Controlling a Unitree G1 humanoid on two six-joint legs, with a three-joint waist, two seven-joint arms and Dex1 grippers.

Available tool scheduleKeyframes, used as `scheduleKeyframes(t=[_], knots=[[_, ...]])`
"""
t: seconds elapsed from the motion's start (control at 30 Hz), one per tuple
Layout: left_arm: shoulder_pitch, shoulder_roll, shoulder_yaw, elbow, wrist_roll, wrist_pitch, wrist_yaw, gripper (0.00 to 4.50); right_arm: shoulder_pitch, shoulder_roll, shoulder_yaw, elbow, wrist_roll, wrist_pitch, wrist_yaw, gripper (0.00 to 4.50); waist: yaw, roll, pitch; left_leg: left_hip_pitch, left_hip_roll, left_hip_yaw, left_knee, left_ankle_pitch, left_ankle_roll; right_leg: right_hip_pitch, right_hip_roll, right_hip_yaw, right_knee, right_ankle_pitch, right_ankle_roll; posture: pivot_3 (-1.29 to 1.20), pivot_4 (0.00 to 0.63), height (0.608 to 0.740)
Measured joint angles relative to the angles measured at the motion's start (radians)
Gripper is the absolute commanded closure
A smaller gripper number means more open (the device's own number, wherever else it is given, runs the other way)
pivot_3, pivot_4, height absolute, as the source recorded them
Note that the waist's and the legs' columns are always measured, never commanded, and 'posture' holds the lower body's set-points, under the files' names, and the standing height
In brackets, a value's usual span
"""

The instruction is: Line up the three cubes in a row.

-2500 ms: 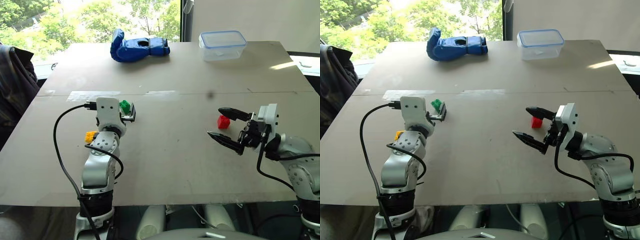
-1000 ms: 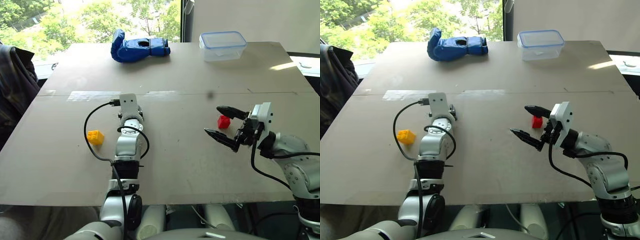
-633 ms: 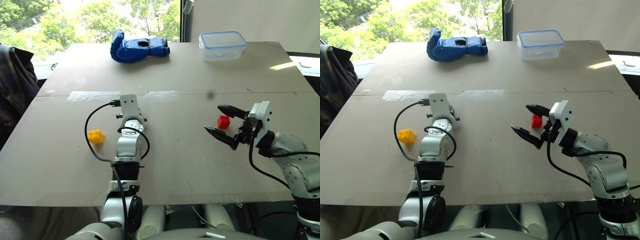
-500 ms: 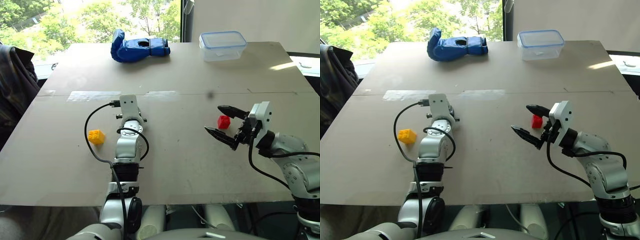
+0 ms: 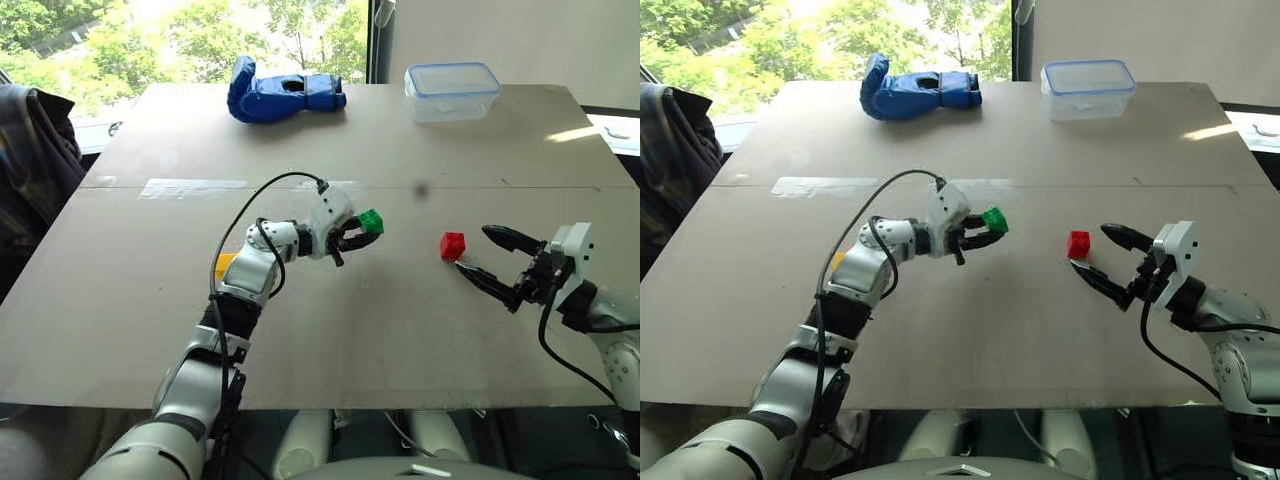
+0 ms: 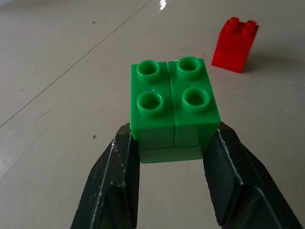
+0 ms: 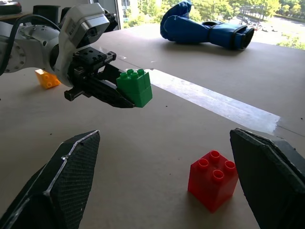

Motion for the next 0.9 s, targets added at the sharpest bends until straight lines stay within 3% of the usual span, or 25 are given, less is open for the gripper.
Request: scheduleKeyframes(t=[0.17, 0.33, 0.6, 0.9], knots=[[-0.17, -0.037, -0.044, 0.297, 0.037, -0.177, -0.205, 3.22, 0.107, 0.02, -0.019, -0.016, -0.006, -0.054, 0.007, 0.0, -0.009, 0.0, 0.0, -0.001, 0.0, 0.001, 0.001, -0.001, 0.002, 0.0, 0.0, 0.001, 0.0, 0.0, 0.0, 0.0, 0.15, 0.74], [-0.239, -0.082, -0.047, 0.497, 0.076, -0.288, -0.286, 3.22, 0.142, 0.027, -0.026, -0.07, 0.0, -0.06, -0.015, 0.0, -0.011, -0.001, 0.001, 0.0, 0.0, 0.0, 0.004, -0.003, 0.006, 0.0, 0.001, 0.001, 0.003, 0.0, 0.0, 0.0, 0.15, 0.74], [-0.316, -0.13, -0.042, 0.693, 0.181, -0.396, -0.215, 3.22, 0.171, 0.028, -0.037, -0.098, 0.005, -0.063, -0.031, 0.0, -0.006, -0.001, 0.001, -0.003, 0.0, -0.002, 0.009, -0.004, 0.007, 0.0, 0.001, -0.001, 0.003, 0.0, 0.001, 0.0, 0.15, 0.74], [-0.341, -0.16, -0.033, 0.745, 0.221, -0.433, -0.174, 3.22, 0.182, 0.027, -0.037, -0.108, 0.002, -0.053, -0.062, 0.0, -0.007, -0.001, 0.001, -0.004, 0.0, -0.003, 0.009, -0.004, 0.007, 0.0, 0.001, -0.001, 0.003, 0.0, 0.001, 0.0, 0.15, 0.74]])
